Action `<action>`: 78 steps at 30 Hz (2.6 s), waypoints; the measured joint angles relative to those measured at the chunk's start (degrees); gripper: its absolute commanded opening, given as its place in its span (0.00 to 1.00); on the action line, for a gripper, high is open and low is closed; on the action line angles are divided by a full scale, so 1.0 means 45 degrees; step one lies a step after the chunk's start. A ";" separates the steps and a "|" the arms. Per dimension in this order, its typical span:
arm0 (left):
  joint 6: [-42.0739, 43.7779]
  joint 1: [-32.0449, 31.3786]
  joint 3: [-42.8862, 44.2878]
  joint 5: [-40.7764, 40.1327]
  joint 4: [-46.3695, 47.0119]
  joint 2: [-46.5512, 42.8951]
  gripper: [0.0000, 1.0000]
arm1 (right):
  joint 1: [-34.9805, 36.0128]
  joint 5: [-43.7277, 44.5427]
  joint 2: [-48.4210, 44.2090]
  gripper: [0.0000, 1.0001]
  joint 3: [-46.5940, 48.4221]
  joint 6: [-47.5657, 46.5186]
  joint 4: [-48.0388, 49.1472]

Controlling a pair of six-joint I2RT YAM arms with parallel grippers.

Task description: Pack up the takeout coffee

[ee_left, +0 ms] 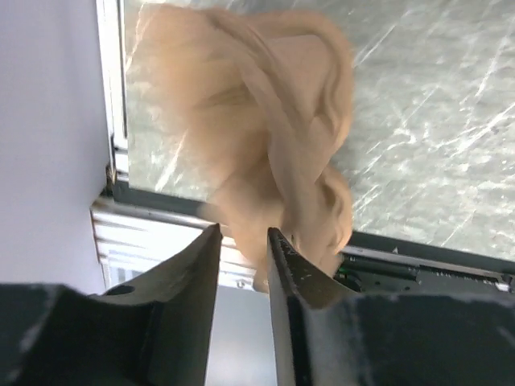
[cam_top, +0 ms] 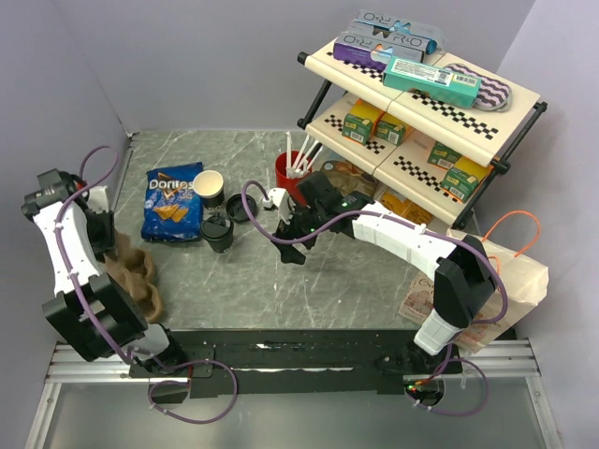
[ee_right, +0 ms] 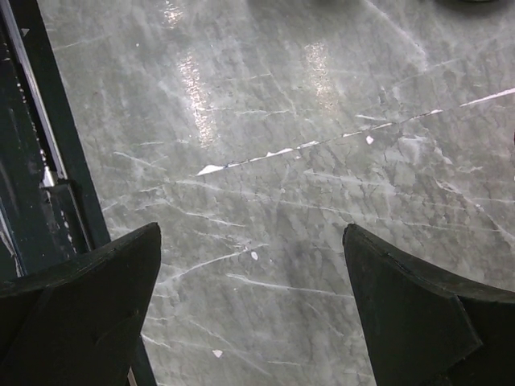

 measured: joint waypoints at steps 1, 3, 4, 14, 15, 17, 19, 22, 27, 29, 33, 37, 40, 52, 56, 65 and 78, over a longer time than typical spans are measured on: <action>0.0015 -0.0180 -0.0117 -0.0019 0.0214 -0.0126 0.01 | 0.0000 -0.0005 0.0000 1.00 0.0024 0.0000 0.0024; 0.0151 -0.0597 -0.0510 -0.0160 0.0146 -0.0209 0.01 | 0.0000 -0.0039 0.0010 1.00 0.0053 0.0010 0.0024; 0.0180 -0.0738 -0.0695 -0.0146 -0.0053 -0.0155 0.01 | 0.0000 -0.0044 0.0015 1.00 0.0058 0.0024 0.0024; -0.0330 -0.0782 -0.0607 0.0510 -0.0670 0.0452 0.52 | 0.0000 -0.0092 0.0024 1.00 0.0058 0.0044 0.0000; -0.0413 -0.0733 -0.0296 0.0782 -0.0685 0.0466 0.60 | 0.0000 -0.0092 0.0024 1.00 0.0058 0.0044 -0.0015; -0.0510 -0.0631 0.0209 0.1282 -0.0656 0.0481 0.59 | 0.0000 -0.0092 0.0024 1.00 0.0058 0.0044 -0.0024; -0.0641 -0.0563 0.0408 0.1656 -0.0588 0.0481 0.51 | 0.0000 -0.0092 0.0024 1.00 0.0058 0.0039 -0.0068; -0.0816 -0.0539 0.0413 0.2040 -0.0534 0.0568 0.46 | 0.0000 -0.0083 0.0024 1.00 0.0058 0.0034 -0.0087; -0.1093 -0.0593 0.0107 0.2317 -0.0369 0.0991 0.43 | 0.0000 -0.0083 0.0024 1.00 0.0058 -0.0029 -0.0209; -0.1161 -0.0656 -0.0189 0.2327 -0.0223 0.1195 0.46 | 0.0000 -0.0078 0.0024 1.00 0.0058 -0.0073 -0.0330; -0.1355 -0.0782 -0.0656 0.2297 0.0010 0.1423 0.48 | 0.0000 -0.0078 0.0063 1.00 0.0068 -0.0126 -0.0471; -0.1438 -0.0967 -0.0777 0.2161 0.0238 0.1501 0.49 | 0.0000 -0.0078 0.0107 1.00 0.0073 -0.0151 -0.0549; -0.1443 -0.1073 -0.0777 0.2035 0.0374 0.1579 0.49 | 0.0000 -0.0078 0.0141 1.00 0.0131 -0.0151 -0.0578; -0.1457 -0.1297 -0.0840 0.1792 0.0539 0.2118 0.32 | 0.0000 -0.0078 0.0165 1.00 0.0214 -0.0155 -0.0627; -0.1433 -0.1360 -0.0840 0.1749 0.0525 0.2118 0.22 | 0.0000 -0.0078 0.0165 1.00 0.0214 -0.0155 -0.0622; -0.1433 -0.1452 -0.0855 0.1515 0.0539 0.2108 0.66 | 0.0000 -0.0083 0.0238 1.00 0.0214 -0.0155 -0.0627; -0.1477 -0.1894 -0.1010 0.0699 0.0748 0.2084 0.44 | 0.0000 -0.0083 0.0243 1.00 0.0228 -0.0155 -0.0627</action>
